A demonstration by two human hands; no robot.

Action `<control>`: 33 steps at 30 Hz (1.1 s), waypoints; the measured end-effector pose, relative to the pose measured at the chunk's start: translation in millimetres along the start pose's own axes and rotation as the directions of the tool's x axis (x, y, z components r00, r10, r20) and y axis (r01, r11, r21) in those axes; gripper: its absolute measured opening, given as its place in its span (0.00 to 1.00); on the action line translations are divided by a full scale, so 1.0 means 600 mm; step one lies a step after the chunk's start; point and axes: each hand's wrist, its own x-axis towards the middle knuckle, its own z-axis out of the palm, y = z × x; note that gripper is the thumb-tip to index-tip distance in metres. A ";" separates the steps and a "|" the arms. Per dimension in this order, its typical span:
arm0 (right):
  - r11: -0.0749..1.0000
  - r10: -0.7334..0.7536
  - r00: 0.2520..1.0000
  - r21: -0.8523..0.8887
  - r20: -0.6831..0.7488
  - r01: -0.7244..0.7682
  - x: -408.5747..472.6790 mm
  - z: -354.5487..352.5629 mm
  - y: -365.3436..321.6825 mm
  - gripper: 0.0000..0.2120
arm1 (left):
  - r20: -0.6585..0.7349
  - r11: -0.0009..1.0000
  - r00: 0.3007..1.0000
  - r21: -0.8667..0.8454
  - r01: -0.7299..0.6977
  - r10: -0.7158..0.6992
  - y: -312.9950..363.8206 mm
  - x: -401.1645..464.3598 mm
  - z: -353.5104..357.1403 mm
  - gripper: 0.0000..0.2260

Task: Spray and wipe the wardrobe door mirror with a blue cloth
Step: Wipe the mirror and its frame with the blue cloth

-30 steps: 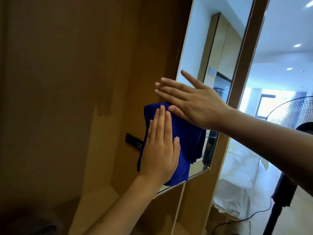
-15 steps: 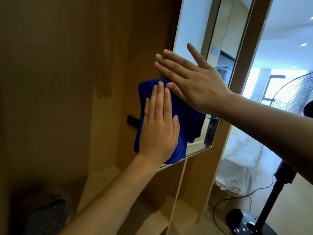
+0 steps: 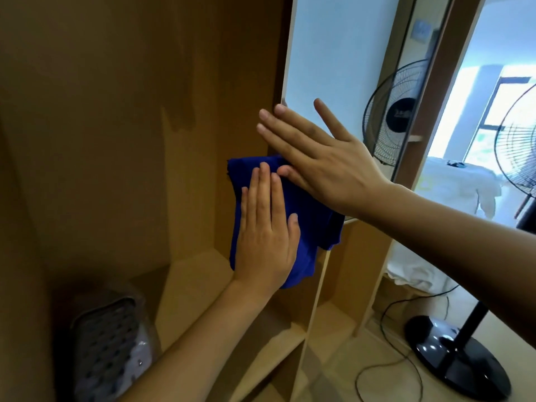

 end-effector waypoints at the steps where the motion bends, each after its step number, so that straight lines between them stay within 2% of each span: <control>1: 0.999 0.030 0.999 0.011 -0.011 -0.030 -0.008 0.001 -0.003 0.25 | 0.004 1.000 1.000 -0.016 -0.001 0.001 0.000 0.000 -0.001 0.32; 4: 0.975 0.155 0.987 0.165 -0.032 -0.148 -0.044 0.003 -0.012 0.27 | 0.027 0.997 0.999 -0.078 0.019 -0.017 0.000 0.003 -0.004 0.30; 8: 0.808 0.335 0.936 0.479 0.104 -0.342 -0.081 -0.005 -0.023 0.29 | 0.036 0.993 0.999 -0.114 0.036 -0.032 0.006 0.002 -0.006 0.28; 11: 0.562 0.441 0.865 0.679 0.238 -0.473 -0.085 -0.008 -0.031 0.20 | 0.024 0.991 1.000 -0.131 0.020 -0.017 0.013 -0.001 -0.012 0.28; 14: 0.288 0.552 0.767 0.788 0.328 -0.544 -0.096 -0.006 -0.042 0.12 | 0.030 0.983 1.000 -0.181 0.014 -0.008 0.013 -0.017 -0.021 0.26; 16: 0.149 0.553 0.732 0.817 0.398 -0.557 -0.111 -0.001 -0.048 0.11 | 0.050 0.988 0.998 -0.156 -0.021 0.029 0.009 -0.031 -0.028 0.25; 19: -0.003 0.490 0.721 0.828 0.489 -0.560 -0.130 0.005 -0.046 0.12 | 0.108 0.991 0.986 -0.061 -0.118 0.125 0.006 -0.043 -0.033 0.26; 23: -0.084 0.436 0.717 0.817 0.545 -0.570 -0.147 0.007 -0.030 0.12 | 0.119 0.965 0.959 0.023 -0.260 0.256 0.014 -0.050 -0.022 0.24; 27: -0.164 0.420 0.699 0.806 0.579 -0.568 -0.153 0.007 -0.012 0.11 | 0.099 0.949 0.946 0.037 -0.314 0.309 0.013 -0.040 -0.018 0.24; 30: -0.208 0.423 0.704 0.817 0.571 -0.538 -0.149 0.012 0.001 0.12 | 0.108 0.917 0.924 0.124 -0.380 0.368 0.013 -0.027 -0.016 0.26; 33: -0.234 0.415 0.720 0.831 0.555 -0.505 -0.153 0.026 0.006 0.12 | 0.132 0.858 0.887 0.224 -0.461 0.442 0.010 -0.016 -0.016 0.24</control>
